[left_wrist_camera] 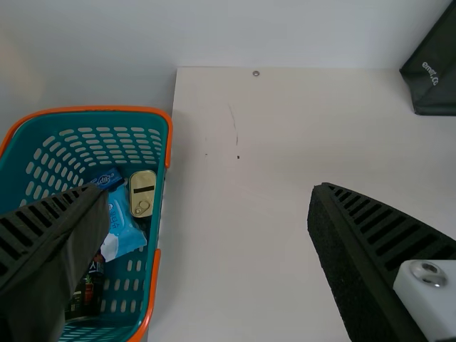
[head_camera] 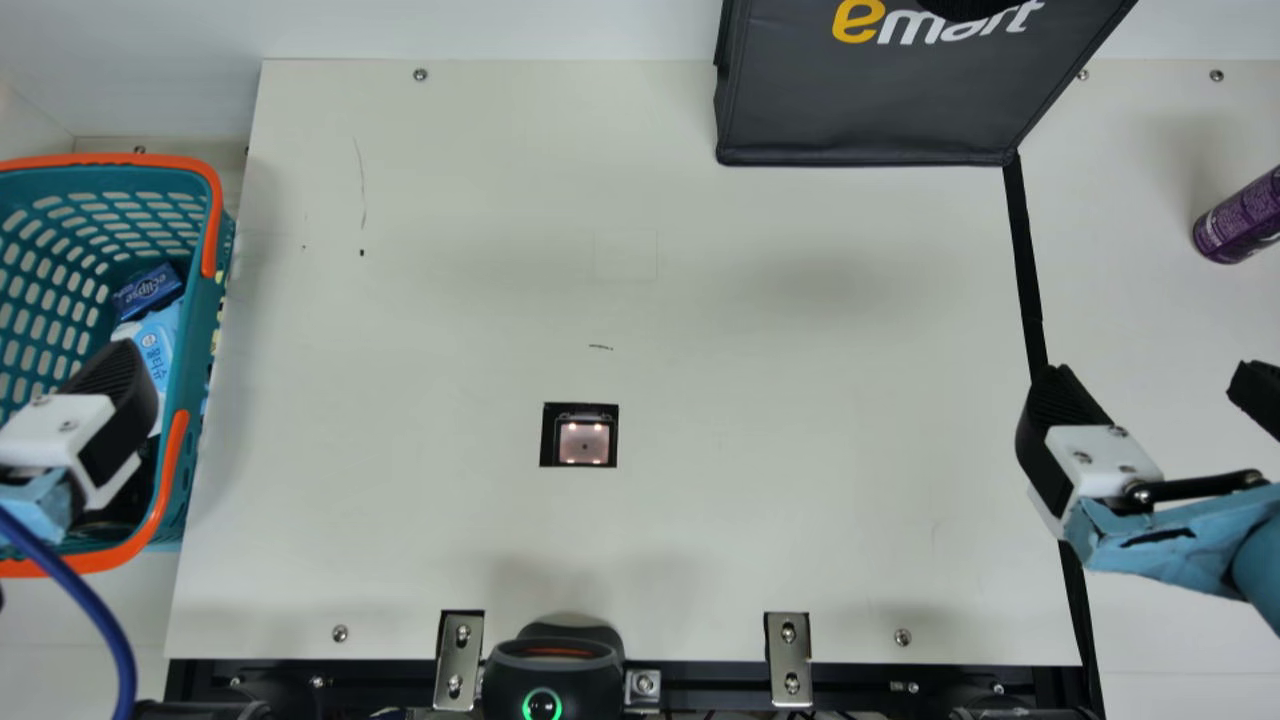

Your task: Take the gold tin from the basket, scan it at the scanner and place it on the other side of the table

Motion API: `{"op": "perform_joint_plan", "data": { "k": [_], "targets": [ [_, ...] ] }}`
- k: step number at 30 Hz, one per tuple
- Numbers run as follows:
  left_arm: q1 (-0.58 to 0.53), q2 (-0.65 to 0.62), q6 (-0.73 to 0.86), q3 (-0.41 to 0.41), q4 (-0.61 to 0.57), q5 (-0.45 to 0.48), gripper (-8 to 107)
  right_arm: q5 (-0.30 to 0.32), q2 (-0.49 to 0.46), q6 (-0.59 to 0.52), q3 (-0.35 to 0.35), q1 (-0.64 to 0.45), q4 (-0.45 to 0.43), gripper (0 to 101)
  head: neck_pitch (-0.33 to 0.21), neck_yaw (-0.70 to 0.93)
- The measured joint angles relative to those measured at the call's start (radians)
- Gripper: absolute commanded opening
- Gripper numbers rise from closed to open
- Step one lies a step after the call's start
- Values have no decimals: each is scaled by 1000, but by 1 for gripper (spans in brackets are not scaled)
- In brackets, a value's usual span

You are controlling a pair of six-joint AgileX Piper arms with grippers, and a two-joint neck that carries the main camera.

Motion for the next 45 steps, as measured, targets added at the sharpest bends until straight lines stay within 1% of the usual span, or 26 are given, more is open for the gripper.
{"op": "perform_joint_plan", "data": {
  "k": [4, 18, 24, 27, 32, 38, 42, 45],
  "targets": [
    [0, 0, 0, 0, 0, 0, 90, 1, 0, 0, 0, 0, 0, 95, 0, 35],
    [0, 0, 0, 0, 0, 0, 90, 1, 0, 0, 0, 0, 0, 95, 0, 342],
    [0, 0, 0, 0, 0, 0, 90, 1, 0, 0, 0, 0, 0, 95, 0, 348],
    [20, 7, -20, 0, 8, -6, 90, 1, 0, 0, 0, 0, 0, 95, 0, 348],
    [90, 31, -81, 0, 25, -19, 90, 1, 0, 0, 0, 0, 0, 95, 0, 350],
    [218, 73, -152, 0, 34, -43, 90, 0, 0, 0, 0, 0, 0, 95, 0, 350],
    [323, 106, -154, 0, 14, -59, 90, 0, 0, 0, 0, 0, 0, 95, 0, 350],
    [405, 134, -119, -1, -13, -73, 90, 0, 0, 0, 0, 0, 0, 95, 0, 350]
  ]
}}
